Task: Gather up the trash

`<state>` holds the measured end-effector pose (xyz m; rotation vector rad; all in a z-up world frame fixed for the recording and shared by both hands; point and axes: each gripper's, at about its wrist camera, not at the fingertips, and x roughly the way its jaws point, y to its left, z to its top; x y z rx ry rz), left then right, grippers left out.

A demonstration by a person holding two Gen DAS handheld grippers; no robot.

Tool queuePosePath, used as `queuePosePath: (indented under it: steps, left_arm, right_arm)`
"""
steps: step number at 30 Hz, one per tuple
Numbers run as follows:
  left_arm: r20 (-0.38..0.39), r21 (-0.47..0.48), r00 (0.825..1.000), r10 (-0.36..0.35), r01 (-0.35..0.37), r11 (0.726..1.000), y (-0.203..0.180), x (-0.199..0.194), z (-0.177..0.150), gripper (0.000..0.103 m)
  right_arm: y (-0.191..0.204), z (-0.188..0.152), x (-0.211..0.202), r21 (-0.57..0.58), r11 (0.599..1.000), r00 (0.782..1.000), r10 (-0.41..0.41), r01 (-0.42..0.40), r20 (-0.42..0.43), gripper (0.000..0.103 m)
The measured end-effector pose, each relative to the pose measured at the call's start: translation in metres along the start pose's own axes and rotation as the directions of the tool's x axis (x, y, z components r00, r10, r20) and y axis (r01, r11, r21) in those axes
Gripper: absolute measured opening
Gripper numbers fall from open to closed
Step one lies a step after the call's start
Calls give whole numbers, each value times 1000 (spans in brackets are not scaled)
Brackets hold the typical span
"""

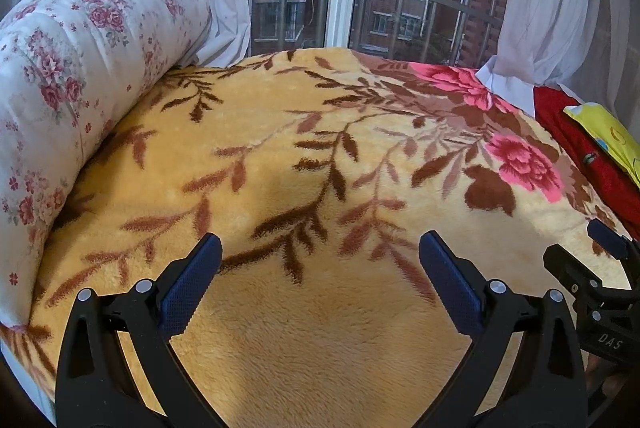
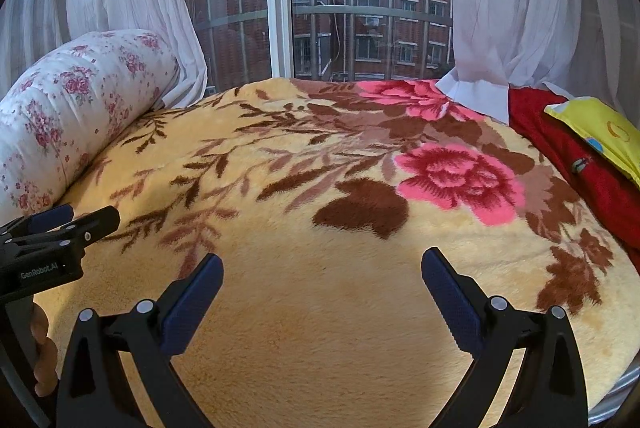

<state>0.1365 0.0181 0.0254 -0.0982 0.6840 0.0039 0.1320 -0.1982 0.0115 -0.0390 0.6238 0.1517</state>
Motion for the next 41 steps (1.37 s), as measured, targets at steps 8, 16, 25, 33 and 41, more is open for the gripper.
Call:
queuePosePath:
  steps: [8,16,25,33,41]
  left_arm:
    - [-8,10,1000,20,-20,1000,-1,2,-1,96]
    - [-19,7,1000,-25,25,1000,-3,5,-3,96]
    - [-43,11,997,-61,61,998,-8,11,-3,96]
    - [-65,71,997,-47,51,996,-21,10,-2,96]
    - [-67,60,997,-37,41,997,-18,14,-5,96]
  right_arm:
    - [-1,0,0,5,1000,1000,2,-2,-1,98]
    - [0,-5,-1,10,1000,1000,-3,3,-6,98]
    - [-3,-5,-2,46,999,1000,-15,15,1,98]
    - [-12,-2,-3,77,996,999,-52,51,10,98]
    - [-14,-1,-4,66,997,999,-47,45,23,98]
